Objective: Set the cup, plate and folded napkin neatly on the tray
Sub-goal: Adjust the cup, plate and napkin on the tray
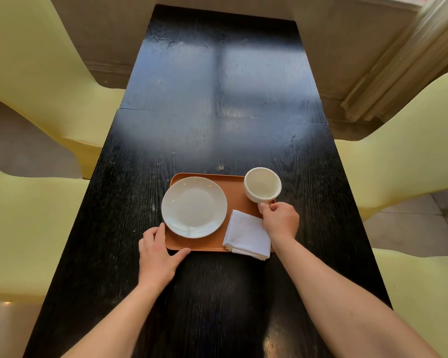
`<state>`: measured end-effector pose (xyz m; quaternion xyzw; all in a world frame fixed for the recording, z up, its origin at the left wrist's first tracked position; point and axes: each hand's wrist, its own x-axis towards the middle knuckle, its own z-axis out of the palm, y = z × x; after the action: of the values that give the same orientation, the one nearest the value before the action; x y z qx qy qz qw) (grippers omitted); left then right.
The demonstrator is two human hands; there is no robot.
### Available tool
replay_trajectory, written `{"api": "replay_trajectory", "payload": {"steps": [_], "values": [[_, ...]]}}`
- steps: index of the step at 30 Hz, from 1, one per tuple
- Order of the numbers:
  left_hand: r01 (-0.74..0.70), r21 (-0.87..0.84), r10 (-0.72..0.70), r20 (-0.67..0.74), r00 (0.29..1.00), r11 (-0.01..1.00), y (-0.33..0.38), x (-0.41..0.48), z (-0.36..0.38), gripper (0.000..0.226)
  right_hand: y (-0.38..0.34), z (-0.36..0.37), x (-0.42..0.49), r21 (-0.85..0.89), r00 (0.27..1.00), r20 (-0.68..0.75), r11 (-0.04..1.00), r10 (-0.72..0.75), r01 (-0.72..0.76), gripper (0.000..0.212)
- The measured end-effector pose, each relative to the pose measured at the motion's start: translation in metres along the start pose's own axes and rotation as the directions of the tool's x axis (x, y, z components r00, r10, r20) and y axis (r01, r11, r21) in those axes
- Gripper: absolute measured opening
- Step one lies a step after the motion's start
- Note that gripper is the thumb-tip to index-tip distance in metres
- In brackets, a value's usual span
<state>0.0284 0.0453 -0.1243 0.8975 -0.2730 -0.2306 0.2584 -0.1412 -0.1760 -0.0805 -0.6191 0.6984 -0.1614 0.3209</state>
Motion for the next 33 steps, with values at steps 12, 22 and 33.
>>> {"api": "replay_trajectory", "payload": {"steps": [12,22,33], "values": [[-0.109,0.438,0.120,0.003,0.993,0.892,-0.014,-0.005,-0.002,0.082,0.001,0.002,0.005,0.037,1.000,-0.005,0.999,0.008,-0.008,0.031],[-0.110,0.457,0.121,0.006,0.993,0.883,-0.010,-0.007,-0.003,0.085,0.003,0.000,0.003,0.059,0.999,0.039,0.998,0.000,-0.002,0.032],[-0.149,0.425,0.181,-0.038,0.983,0.893,-0.021,-0.008,0.008,0.095,0.002,0.001,0.006,0.055,1.000,0.002,0.999,-0.001,0.000,0.030]]}}
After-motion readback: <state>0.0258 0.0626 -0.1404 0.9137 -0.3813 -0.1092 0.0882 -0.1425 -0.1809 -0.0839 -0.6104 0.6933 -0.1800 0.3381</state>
